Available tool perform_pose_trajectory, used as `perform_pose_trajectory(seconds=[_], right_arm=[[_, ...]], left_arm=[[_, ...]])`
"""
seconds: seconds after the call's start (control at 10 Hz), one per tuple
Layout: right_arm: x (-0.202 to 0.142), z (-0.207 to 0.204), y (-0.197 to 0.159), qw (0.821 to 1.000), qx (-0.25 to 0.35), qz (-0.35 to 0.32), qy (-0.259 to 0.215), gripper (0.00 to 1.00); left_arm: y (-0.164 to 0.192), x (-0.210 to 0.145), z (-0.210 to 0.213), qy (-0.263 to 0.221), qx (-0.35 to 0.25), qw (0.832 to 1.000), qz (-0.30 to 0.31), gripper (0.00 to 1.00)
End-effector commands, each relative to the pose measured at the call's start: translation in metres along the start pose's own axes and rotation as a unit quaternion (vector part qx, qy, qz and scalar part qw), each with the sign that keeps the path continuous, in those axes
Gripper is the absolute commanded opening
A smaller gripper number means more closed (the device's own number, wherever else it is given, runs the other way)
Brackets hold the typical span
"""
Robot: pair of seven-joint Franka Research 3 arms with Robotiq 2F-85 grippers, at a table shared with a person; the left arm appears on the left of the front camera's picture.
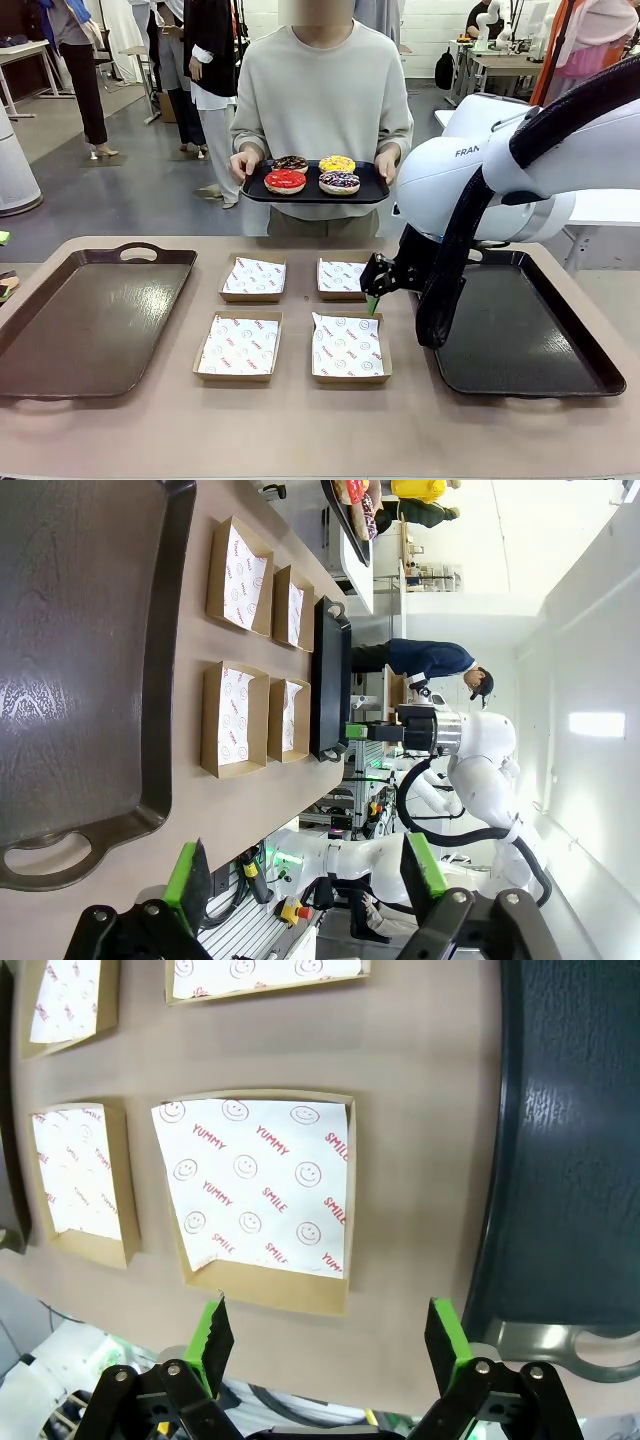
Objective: Individually package the donuts and arrange them on the tray.
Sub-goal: Pick up one Paper togo box.
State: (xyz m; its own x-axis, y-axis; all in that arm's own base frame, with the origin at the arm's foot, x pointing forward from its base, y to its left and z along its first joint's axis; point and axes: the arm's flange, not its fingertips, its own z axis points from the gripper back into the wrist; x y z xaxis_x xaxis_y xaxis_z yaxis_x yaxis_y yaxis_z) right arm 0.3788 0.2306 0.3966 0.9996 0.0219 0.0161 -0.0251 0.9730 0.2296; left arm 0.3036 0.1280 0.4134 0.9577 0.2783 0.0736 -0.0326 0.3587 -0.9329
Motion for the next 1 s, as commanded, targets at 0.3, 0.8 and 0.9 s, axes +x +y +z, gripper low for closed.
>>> perform_pose_trajectory(seconds=[0.3,0.8,0.9], right_arm=[[0.000,0.000,0.001,1.000,0.000,0.001,0.000,1.00],[0.015,-0.055,0.013,0.996,-0.075,-0.041,0.025,1.00],[0.019,-0.064,0.017,0.996,-0.079,-0.039,0.035,1.00]], left_arm=[[-0.001,0.001,0.001,-0.005,-0.005,1.000,0.002,1.00],[-0.001,0.001,0.001,-0.005,-0.005,1.000,0.002,1.00],[-0.001,0.001,0.001,-0.005,-0.005,1.000,0.002,1.00]])
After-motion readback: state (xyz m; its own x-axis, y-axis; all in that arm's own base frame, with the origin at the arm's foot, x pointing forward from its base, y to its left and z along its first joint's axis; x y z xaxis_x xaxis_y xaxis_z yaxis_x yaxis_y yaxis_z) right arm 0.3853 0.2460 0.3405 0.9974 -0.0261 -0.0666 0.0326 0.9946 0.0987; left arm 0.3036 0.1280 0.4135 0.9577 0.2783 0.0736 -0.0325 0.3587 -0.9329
